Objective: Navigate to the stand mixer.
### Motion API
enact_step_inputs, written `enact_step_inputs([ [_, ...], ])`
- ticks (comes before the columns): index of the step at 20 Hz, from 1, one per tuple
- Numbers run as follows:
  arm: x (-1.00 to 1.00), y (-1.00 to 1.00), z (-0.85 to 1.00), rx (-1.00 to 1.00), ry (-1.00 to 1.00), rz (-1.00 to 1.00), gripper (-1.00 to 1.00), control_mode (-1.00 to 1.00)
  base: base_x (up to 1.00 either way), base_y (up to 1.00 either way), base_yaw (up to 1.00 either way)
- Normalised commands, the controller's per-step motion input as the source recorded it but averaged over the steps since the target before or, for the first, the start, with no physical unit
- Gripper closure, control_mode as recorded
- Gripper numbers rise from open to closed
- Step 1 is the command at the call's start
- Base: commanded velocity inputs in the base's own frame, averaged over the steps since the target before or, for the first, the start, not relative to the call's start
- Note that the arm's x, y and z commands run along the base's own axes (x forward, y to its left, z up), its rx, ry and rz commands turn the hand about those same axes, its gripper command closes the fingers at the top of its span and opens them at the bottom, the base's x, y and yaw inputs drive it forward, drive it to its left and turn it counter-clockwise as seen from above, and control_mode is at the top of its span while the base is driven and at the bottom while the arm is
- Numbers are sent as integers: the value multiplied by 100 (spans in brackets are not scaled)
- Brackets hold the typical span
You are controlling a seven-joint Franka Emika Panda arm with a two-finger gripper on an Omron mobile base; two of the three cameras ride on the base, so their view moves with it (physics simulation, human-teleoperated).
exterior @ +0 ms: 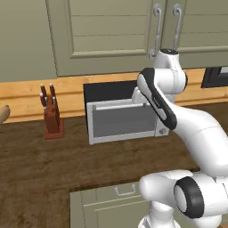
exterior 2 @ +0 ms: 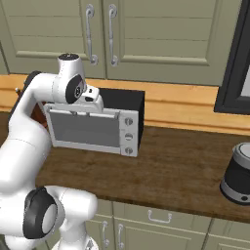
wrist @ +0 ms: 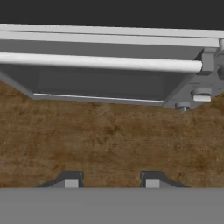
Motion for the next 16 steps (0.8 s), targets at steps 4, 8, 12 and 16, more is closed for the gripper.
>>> enact_step_inputs([
  [4,-19,0,0,0,-3,0,-100,-100,0,0,0],
  [8,-37,0,0,-1,-11,0,-100,-100,0,0,0],
  [12,-38,0,0,-2,-14,0,-100,100,-37,-1,0],
  [16,0,0,0,0,0,0,-100,100,-62,-33,-9],
])
